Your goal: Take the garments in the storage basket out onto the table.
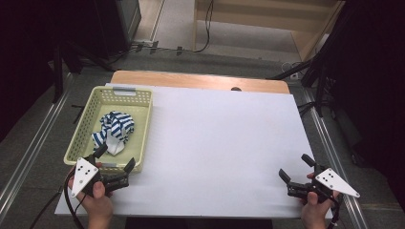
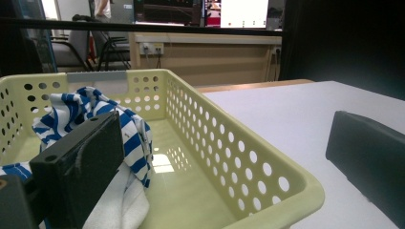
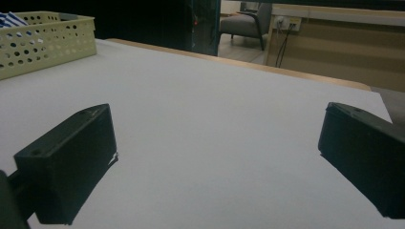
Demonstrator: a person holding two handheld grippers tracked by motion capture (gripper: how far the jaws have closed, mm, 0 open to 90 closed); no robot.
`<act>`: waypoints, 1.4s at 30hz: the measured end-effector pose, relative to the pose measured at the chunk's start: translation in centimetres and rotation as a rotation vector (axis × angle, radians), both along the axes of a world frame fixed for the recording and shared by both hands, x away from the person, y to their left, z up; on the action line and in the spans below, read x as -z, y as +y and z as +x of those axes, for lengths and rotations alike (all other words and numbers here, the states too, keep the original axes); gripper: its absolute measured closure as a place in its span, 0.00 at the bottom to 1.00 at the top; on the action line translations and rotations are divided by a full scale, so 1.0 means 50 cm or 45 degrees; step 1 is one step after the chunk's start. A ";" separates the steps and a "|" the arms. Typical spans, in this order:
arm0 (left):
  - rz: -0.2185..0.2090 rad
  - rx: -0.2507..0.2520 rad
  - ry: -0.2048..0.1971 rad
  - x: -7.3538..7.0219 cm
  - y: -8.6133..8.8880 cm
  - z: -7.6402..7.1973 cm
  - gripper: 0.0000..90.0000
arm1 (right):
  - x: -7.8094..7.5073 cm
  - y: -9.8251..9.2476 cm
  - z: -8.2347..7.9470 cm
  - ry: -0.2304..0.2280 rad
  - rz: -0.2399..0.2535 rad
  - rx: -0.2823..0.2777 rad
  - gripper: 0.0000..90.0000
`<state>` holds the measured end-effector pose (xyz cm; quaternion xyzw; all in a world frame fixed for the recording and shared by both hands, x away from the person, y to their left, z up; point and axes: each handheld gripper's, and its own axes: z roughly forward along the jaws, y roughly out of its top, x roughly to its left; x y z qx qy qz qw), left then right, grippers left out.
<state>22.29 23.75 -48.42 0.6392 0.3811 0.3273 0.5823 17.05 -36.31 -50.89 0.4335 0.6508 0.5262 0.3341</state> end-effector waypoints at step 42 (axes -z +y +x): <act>0.042 -0.004 0.036 -0.040 -0.012 -0.002 0.00 | 0.003 0.004 0.000 -0.007 -0.016 -0.008 0.00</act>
